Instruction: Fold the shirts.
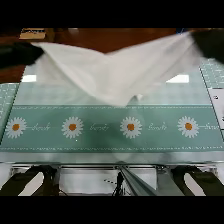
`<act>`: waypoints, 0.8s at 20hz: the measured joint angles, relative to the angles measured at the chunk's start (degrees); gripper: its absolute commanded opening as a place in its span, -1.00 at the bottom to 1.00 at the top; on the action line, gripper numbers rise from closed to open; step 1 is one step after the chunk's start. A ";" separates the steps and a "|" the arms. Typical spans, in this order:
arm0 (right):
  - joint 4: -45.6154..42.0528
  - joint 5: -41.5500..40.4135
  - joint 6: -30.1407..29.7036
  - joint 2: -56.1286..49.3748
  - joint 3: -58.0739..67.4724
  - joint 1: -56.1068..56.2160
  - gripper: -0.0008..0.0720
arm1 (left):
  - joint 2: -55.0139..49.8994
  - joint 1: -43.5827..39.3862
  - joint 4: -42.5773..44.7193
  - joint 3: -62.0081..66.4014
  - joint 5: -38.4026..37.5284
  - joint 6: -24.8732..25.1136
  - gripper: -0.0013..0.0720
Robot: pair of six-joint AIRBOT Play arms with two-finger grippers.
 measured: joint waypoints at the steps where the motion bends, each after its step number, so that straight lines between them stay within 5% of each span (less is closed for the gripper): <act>1: -1.53 0.72 1.22 0.72 3.04 -2.40 -0.92 | 0.76 0.87 1.11 2.73 -1.57 -0.85 -0.91; 9: -6.12 16.28 4.79 2.51 13.88 -15.21 -0.92 | 13.09 0.35 4.44 11.37 -14.75 -7.85 -0.91; 16: -6.03 29.81 4.94 2.62 15.67 -16.50 -0.92 | 19.78 -0.70 5.33 13.92 -17.81 -10.62 -0.91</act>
